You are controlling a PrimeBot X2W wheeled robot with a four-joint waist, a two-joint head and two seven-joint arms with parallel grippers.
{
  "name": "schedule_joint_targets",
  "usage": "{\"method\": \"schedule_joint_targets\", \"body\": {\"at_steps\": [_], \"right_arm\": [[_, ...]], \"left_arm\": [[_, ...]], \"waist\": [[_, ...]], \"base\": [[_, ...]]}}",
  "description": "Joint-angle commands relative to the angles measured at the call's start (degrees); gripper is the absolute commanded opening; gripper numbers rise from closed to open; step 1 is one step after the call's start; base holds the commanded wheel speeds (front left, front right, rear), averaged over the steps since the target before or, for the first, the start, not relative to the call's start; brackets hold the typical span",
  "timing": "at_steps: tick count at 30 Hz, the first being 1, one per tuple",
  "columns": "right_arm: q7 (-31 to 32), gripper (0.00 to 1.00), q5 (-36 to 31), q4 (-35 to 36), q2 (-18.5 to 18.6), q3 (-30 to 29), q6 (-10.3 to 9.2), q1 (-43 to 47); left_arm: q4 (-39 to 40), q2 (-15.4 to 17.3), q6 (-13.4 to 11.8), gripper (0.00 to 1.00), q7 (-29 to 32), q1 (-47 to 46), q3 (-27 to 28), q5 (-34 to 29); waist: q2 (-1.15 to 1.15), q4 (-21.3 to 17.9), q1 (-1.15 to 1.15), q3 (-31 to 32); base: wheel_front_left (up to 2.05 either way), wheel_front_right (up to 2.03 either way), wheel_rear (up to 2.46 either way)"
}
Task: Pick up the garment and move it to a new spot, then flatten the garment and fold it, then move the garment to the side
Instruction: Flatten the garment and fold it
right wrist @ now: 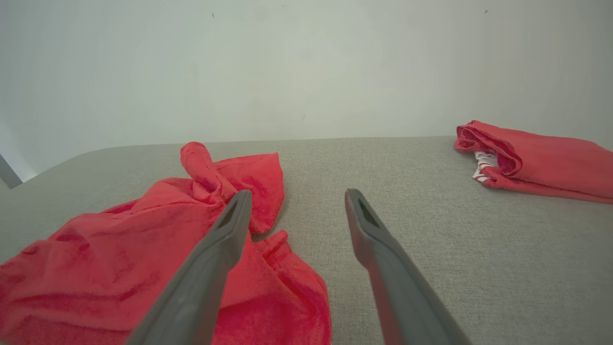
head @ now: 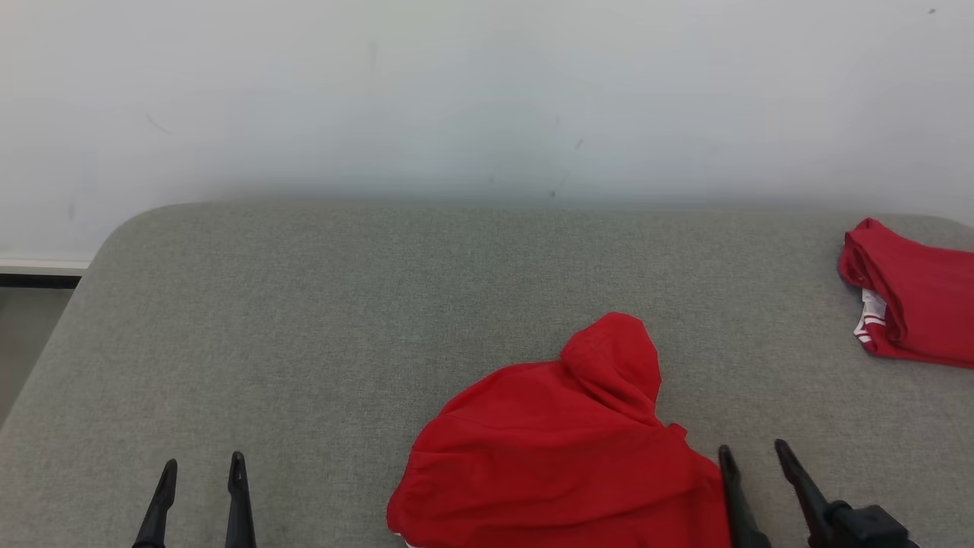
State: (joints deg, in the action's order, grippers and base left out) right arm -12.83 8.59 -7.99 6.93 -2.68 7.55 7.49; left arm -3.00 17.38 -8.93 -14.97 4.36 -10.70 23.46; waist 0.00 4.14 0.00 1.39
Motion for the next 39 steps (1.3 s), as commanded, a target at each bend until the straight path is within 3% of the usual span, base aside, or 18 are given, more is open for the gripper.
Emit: {"method": "schedule_joint_targets", "body": {"at_steps": [1,6,13,14,15,16,25,33,39], "right_arm": [[0.85,1.0,0.52,-0.45,0.73,1.17,-0.17,-0.89],[3.94,1.0,1.2,-2.81,2.77,4.56,-0.17,-2.96],[7.83,1.0,2.05,-11.42,4.73,8.97,-0.17,-7.68],[8.32,0.93,1.99,-12.79,4.88,9.75,-0.17,-8.3],[8.43,0.29,2.04,-13.98,4.98,10.04,-0.17,-9.05],[8.27,0.0,2.04,-15.08,5.24,10.53,-0.17,-9.92],[3.25,0.0,4.64,-17.19,5.35,9.57,-0.17,-15.27],[5.05,0.0,5.32,-17.54,6.82,12.3,-0.17,-23.28],[6.98,0.0,4.21,-24.32,6.62,14.36,-0.17,-31.24]], "left_arm": [[-0.29,-0.52,0.58,1.0,-0.29,-0.1,0.62,-0.93],[-1.09,-1.87,2.29,1.0,-0.29,-0.75,1.83,-2.18],[-2.18,-4.46,4.65,1.0,-0.29,-1.3,3.13,-4.69],[-2.35,-4.68,4.88,1.0,-0.29,-1.39,3.28,-4.95],[-2.51,-4.86,5.19,1.0,-0.29,-1.51,3.41,-5.23],[-2.63,-5.03,5.38,1.0,-0.29,-1.68,3.65,-5.3],[-2.7,-6.87,6.38,1.0,-0.29,-1.95,5.12,-6.93],[-3.7,-8.67,8.13,1.0,-0.29,-3.18,6.22,-8.12],[-5.3,-9.99,10.01,1.0,-0.29,-5.04,6.45,-9.05]], "waist": [[0.0,0.21,0.0,-0.02],[0.0,0.86,0.0,-0.18],[0.0,3.04,0.0,-0.83],[0.0,3.31,0.0,-0.9],[0.0,3.62,0.0,-1.03],[0.0,3.84,0.0,-1.16],[0.0,4.22,0.0,-2.21],[0.0,4.1,0.0,-3.79],[0.0,5.39,0.0,-4.69]], "base": [[0.0,0.0,0.0],[0.0,0.0,0.0],[0.0,0.0,0.0],[0.0,0.0,0.0],[0.0,0.0,0.0],[0.0,0.0,0.0],[0.0,0.0,0.0],[0.0,0.0,0.0],[0.0,0.0,0.0]]}}
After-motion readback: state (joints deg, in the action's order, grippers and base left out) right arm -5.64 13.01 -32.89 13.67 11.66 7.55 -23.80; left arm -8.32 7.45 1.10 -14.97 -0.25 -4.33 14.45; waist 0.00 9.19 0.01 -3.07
